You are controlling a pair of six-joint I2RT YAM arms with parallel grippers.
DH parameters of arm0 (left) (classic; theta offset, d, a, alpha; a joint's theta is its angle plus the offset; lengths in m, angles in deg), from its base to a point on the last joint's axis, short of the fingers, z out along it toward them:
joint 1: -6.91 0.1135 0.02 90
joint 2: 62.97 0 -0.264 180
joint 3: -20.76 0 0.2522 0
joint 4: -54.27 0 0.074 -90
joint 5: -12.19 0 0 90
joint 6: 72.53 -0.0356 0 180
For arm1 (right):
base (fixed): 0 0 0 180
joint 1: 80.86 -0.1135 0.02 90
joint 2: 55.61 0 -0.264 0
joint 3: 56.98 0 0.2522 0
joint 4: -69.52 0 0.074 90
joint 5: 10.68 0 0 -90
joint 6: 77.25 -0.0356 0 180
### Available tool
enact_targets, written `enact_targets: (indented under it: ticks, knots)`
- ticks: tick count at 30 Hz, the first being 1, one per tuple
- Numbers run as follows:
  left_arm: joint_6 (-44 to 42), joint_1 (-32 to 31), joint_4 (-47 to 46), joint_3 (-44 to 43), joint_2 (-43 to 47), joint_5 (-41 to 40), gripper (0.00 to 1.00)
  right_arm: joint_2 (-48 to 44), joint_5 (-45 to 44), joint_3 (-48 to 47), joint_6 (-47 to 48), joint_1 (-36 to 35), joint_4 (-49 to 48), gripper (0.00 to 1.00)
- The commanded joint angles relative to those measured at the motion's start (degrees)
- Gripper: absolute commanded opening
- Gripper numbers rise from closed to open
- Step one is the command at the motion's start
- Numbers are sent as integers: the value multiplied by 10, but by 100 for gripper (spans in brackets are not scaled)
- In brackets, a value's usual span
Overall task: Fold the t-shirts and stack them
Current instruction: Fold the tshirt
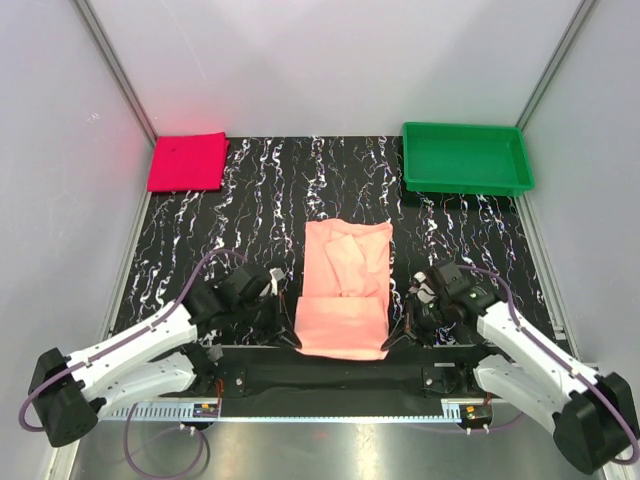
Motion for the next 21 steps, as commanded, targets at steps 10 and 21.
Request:
enact_targets:
  ticks: [10,21]
  knots:
    - [-72,66,73,-264,-133,-8,0,99,-33,-218,53,7,90,0]
    - [-172,189,67,-441,-329,63,0,291,42,-372,186,152,122,0]
